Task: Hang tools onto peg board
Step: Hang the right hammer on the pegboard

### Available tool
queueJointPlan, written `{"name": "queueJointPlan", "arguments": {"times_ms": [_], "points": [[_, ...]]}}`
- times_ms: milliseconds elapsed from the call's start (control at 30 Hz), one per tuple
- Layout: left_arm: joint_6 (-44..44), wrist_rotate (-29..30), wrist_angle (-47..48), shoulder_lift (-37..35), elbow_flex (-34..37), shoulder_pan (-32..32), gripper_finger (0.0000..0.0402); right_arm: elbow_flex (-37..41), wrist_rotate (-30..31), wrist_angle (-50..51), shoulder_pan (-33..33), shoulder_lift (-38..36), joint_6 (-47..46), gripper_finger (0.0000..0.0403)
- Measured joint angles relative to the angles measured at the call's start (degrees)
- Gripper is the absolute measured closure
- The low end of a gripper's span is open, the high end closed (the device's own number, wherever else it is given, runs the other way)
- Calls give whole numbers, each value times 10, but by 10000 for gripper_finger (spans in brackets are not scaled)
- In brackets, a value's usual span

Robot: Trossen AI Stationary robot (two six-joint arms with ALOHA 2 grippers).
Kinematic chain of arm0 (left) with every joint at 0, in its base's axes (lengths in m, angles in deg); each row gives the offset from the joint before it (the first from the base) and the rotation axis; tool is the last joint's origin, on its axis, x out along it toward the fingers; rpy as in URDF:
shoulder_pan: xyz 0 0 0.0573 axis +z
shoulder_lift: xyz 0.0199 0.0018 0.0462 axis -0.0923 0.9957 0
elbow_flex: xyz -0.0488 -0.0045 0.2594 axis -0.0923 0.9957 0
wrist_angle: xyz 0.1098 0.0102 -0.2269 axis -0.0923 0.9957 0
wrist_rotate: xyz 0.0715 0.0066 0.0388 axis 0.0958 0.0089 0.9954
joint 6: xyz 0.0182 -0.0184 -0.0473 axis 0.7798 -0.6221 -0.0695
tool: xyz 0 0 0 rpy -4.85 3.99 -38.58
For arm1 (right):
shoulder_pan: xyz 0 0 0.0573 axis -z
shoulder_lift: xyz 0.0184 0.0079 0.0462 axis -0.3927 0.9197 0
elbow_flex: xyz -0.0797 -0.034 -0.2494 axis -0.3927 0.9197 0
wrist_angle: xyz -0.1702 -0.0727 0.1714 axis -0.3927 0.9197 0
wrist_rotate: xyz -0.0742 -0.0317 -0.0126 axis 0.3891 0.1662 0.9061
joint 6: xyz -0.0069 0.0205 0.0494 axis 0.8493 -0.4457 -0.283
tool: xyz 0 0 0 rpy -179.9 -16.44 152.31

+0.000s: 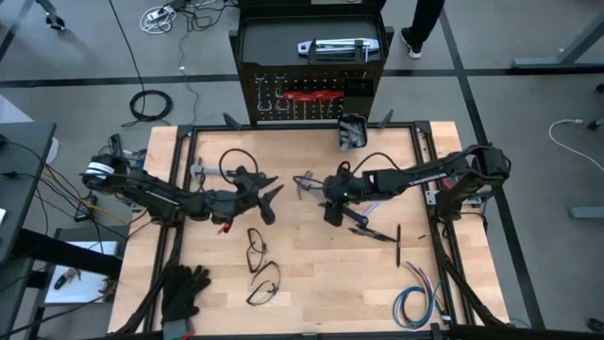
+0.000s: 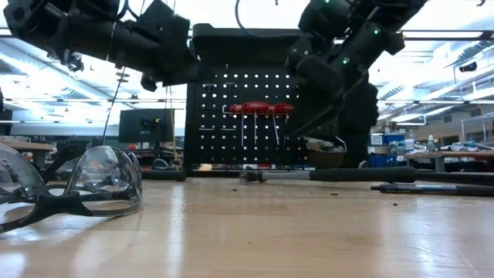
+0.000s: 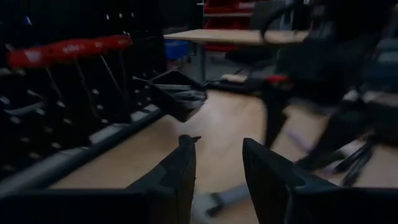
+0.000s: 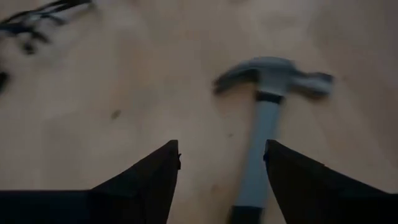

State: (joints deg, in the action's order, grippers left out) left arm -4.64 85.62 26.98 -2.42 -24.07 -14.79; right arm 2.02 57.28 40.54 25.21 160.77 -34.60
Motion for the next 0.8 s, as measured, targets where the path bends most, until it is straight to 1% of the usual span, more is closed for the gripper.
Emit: {"name": "queueJointPlan", "arguments": {"times_ms": [100, 167, 200, 267, 333, 367, 467, 567, 667, 767, 800], "points": [[-40, -5, 2, 0, -9, 0, 270, 0, 6, -4, 19, 12, 21, 170], [-60, -15, 1, 0, -11, 0, 270, -4, -3, -18, 35, 37, 25, 177], [-69, -21, 2, 0, -11, 0, 270, -6, -16, -18, 43, 52, 26, 180], [-82, -31, 8, 1, -11, 0, 270, -19, -19, -25, 55, 88, 41, 185], [-86, -32, 23, 0, -11, 0, 270, -37, -26, -28, 67, 124, 57, 187], [-91, -32, 33, 1, -11, 0, 270, -51, -40, -28, 74, 142, 61, 188], [-106, -32, 58, 1, -11, 0, 270, -88, -81, 7, 91, 194, 63, 188], [-115, -32, 80, 0, -11, 0, 270, -123, -89, 52, 98, 232, 63, 196], [-115, -32, 94, 0, -10, 0, 270, -134, -85, 67, 98, 244, 48, 230], [-116, -41, 106, 0, -11, 0, 270, -134, -74, 62, 93, 244, 35, 301], [-116, -48, 111, 0, -11, 0, 270, -134, -75, 60, 93, 244, 55, 322]]}}
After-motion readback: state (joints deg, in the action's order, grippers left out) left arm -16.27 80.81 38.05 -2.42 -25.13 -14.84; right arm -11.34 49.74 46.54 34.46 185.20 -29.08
